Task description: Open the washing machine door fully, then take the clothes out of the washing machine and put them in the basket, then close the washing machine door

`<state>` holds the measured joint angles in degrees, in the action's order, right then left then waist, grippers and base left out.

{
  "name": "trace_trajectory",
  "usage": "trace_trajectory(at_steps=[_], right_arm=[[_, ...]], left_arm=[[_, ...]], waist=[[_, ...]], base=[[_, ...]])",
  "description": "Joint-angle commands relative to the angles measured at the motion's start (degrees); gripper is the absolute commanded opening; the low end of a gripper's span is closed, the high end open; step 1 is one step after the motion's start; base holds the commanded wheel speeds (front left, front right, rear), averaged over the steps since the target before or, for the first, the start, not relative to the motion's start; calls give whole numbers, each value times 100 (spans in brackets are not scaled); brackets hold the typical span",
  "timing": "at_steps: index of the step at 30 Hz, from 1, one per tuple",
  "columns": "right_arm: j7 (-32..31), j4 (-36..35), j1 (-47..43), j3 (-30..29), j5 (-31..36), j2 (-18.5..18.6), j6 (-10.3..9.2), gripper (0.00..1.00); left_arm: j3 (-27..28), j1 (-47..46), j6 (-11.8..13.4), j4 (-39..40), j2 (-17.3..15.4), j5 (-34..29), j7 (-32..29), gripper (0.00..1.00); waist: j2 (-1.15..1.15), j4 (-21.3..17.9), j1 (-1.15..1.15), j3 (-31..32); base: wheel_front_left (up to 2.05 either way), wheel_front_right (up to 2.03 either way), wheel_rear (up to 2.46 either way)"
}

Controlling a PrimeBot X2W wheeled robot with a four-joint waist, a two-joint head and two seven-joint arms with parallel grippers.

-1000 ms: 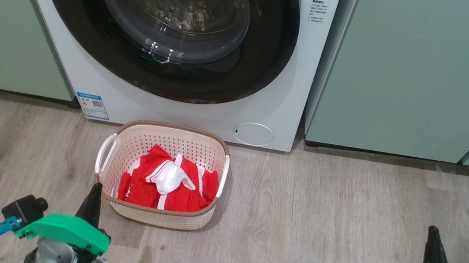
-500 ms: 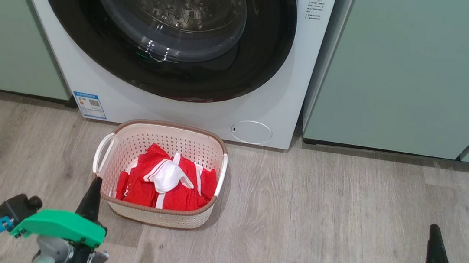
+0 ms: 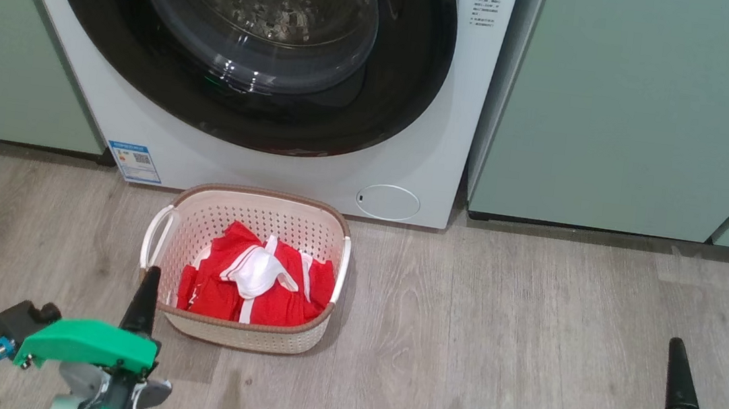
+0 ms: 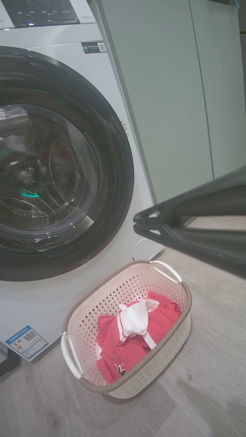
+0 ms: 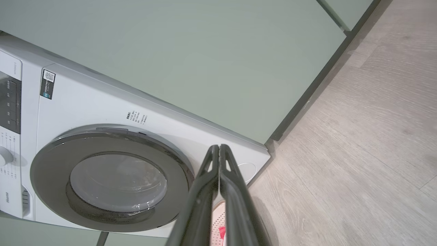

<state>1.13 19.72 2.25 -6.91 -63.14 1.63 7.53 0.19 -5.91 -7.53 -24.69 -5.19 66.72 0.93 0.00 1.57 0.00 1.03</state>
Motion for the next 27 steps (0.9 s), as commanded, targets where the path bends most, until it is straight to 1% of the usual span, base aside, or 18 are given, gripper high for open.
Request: trace_trajectory(at_steps=[1, 27], right_arm=[[-53, -244, 260, 49, -197, 91, -2, 0], [-492, -445, 343, 42, -1871, 112, -4, 0]], left_arm=[[192, -159, 2, 268, -27, 166, -46, 0], [466, -78, 3, 762, 133, 1638, -478, 0]], waist=[[0, -6, 0, -5], [0, -100, 0, -77]], base=[[0, 0, 0], [0, 0, 0]])
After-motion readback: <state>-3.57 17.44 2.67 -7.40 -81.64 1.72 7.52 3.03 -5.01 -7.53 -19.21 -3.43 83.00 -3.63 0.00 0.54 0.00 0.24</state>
